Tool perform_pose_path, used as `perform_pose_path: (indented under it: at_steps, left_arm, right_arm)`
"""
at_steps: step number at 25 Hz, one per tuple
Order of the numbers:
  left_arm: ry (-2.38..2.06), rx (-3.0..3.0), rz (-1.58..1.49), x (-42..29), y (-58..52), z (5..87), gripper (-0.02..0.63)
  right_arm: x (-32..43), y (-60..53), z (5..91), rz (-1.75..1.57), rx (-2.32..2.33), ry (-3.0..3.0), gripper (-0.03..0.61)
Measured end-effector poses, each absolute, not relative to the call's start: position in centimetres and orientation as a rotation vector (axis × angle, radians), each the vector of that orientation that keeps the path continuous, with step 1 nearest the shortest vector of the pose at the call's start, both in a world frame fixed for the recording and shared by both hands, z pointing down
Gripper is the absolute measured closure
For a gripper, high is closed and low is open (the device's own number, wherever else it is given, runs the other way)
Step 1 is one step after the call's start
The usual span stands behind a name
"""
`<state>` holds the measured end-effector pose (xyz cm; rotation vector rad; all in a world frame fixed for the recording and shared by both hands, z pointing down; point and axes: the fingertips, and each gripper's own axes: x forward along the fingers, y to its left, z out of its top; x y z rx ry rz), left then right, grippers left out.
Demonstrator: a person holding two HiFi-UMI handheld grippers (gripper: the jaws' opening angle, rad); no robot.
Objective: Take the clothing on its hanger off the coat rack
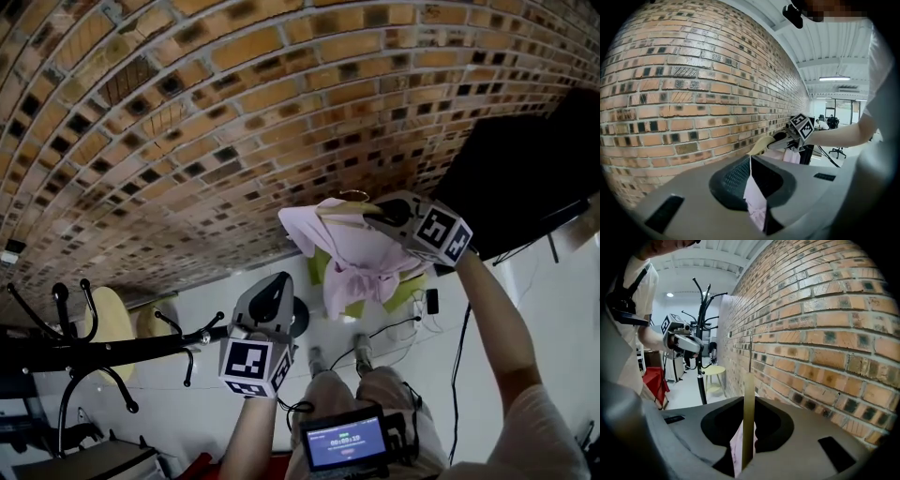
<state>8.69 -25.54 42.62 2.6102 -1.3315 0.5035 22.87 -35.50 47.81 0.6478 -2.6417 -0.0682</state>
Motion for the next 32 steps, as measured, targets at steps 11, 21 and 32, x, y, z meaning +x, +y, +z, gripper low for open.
perform_pose_path:
  at_steps: [11, 21, 32]
  left_arm:
    - [-1.292, 2.613, 0.552, 10.7, -27.4, 45.6, 0.592]
    - [-1.261, 2.58, 0.56, 11.4, -28.3, 48.3, 0.592]
    - [-1.251, 2.585, 0.564, 12.6, -29.7, 51.5, 0.592]
  right_arm:
    - [24.2, -37.0, 53.6, 0.014, 0.659, -2.622, 0.537]
    - [24.2, -38.4, 56.7, 0.059, 0.691, -2.616, 0.537]
    - [24.8, -39.9, 62.1, 0.106, 0.716, -2.592, 0.537]
